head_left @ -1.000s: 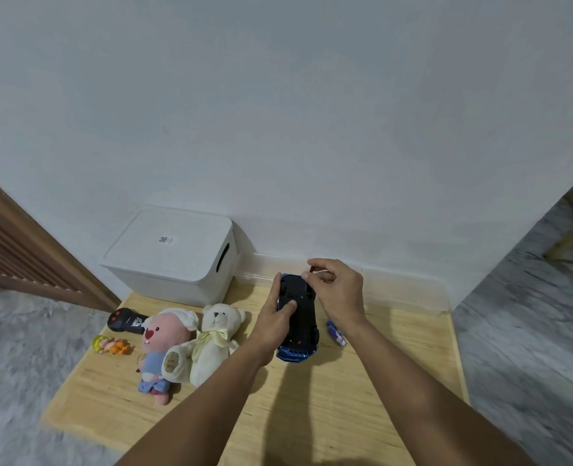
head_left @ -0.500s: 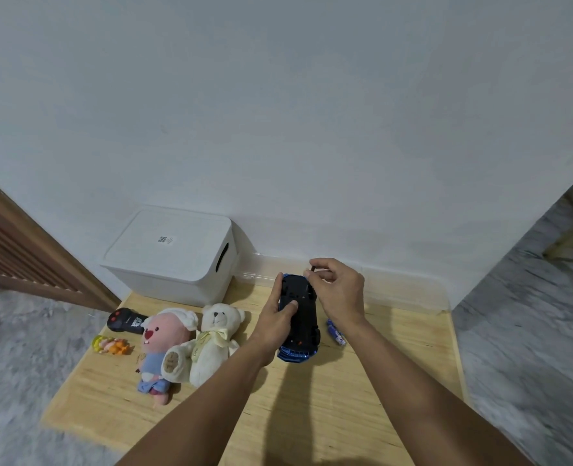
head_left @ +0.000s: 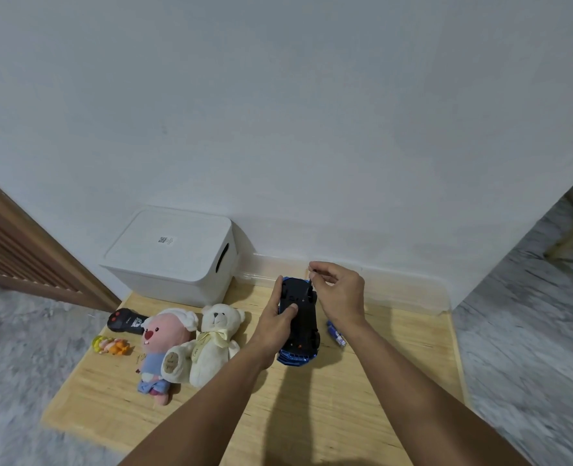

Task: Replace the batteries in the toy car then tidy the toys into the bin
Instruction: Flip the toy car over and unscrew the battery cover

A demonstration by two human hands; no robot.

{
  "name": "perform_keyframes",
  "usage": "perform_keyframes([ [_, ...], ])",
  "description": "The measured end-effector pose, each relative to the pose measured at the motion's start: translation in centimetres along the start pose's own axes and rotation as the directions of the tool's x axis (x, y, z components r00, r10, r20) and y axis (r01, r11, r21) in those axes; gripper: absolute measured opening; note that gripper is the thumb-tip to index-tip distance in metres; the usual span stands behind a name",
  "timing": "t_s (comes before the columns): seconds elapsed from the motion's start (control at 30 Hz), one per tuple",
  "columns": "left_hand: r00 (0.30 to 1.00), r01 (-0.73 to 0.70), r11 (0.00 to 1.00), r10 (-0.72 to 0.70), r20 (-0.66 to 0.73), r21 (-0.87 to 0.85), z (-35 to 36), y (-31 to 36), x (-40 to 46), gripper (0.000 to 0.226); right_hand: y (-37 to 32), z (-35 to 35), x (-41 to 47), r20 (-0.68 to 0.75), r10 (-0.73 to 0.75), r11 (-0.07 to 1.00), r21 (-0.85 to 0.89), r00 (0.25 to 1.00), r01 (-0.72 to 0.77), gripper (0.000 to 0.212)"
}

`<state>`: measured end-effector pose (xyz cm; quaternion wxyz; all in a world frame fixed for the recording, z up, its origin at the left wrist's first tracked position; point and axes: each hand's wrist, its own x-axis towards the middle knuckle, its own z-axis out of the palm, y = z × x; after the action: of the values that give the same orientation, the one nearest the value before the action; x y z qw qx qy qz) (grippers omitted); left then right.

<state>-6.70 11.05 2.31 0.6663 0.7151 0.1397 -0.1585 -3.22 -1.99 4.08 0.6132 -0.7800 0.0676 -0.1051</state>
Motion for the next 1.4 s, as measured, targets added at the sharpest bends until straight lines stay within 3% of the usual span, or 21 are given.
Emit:
perform_keyframes([
  [0.67, 1.000, 0.023, 1.000, -0.023, 0.004, -0.019, 0.0, -0.2, -0.1, 0.065, 0.7, 0.2, 0.2, 0.018, -0.008, 0.999, 0.048, 1.000, 0.007, 0.015],
  [0.87, 1.000, 0.022, 1.000, -0.022, -0.004, -0.009, 0.0, -0.4, 0.0, 0.066, 0.5, 0.1, 0.2, 0.051, -0.012, 1.000, 0.027, 0.999, 0.011, 0.027],
  [1.0, 1.000, 0.019, 1.000, -0.019, 0.003, -0.013, 0.1, -0.2, 0.0, 0.065, 0.6, 0.1, 0.0, 0.056, 0.015, 0.999, 0.036, 0.998, -0.017, 0.018],
  [1.4, 1.000, 0.019, 1.000, -0.019, 0.013, -0.017, 0.0, -0.2, 0.2, 0.066, -0.4, -0.3, 0.5, 0.005, -0.037, 0.999, 0.034, 0.999, 0.037, 0.030],
])
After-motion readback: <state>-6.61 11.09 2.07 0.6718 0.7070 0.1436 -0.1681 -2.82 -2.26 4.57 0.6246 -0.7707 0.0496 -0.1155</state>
